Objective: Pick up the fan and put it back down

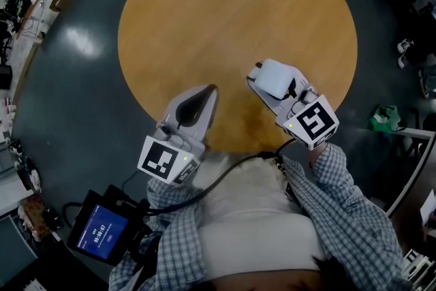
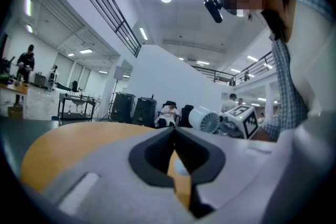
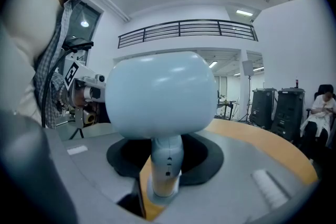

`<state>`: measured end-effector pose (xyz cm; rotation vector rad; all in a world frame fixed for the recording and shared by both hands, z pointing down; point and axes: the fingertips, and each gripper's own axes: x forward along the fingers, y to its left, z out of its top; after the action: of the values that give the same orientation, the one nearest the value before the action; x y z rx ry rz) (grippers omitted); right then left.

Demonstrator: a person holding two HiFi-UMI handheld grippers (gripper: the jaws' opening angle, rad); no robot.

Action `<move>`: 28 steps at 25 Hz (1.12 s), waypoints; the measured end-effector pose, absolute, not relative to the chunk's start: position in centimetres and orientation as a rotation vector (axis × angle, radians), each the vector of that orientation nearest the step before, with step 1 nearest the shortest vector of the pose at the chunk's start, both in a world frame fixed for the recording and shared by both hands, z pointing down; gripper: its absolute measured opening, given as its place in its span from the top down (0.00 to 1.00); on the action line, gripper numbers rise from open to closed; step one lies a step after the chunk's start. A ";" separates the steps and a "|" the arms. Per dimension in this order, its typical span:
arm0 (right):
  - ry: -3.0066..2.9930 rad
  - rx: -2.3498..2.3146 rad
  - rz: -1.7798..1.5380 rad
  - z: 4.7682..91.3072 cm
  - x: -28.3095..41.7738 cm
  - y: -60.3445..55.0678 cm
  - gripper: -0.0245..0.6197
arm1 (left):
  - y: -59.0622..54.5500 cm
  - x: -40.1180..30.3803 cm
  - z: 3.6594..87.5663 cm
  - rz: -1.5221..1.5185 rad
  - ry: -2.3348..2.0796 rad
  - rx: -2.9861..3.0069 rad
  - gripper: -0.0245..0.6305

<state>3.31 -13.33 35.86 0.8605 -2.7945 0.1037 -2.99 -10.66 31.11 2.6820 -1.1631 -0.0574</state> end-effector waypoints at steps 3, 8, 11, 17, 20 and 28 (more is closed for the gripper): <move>-2.785 0.815 0.126 37.2 2.7 -13.2 0.75 | -10.1 -3.9 32.3 -0.030 -1.194 2.628 0.96; -2.793 0.733 0.192 39.2 1.0 -12.8 0.76 | -9.1 -5.5 34.1 0.019 -1.242 2.545 0.96; -2.797 0.710 0.211 40.2 0.3 -13.0 0.76 | -8.7 -6.0 34.8 0.034 -1.258 2.511 0.96; -2.793 0.682 0.265 42.1 -0.7 -13.1 0.76 | -8.1 -7.1 35.2 0.031 -1.289 2.460 0.96; -2.790 0.669 0.270 42.8 -1.1 -13.1 0.76 | -7.9 -7.7 35.4 0.031 -1.310 2.442 0.96; -2.771 0.608 0.256 44.5 -2.3 -12.5 0.76 | -7.3 -8.9 36.0 0.034 -1.355 2.390 0.96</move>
<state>-2.34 -12.50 44.45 0.6076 -2.7707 0.2556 -8.88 -7.33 35.98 2.3900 -1.3552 0.0340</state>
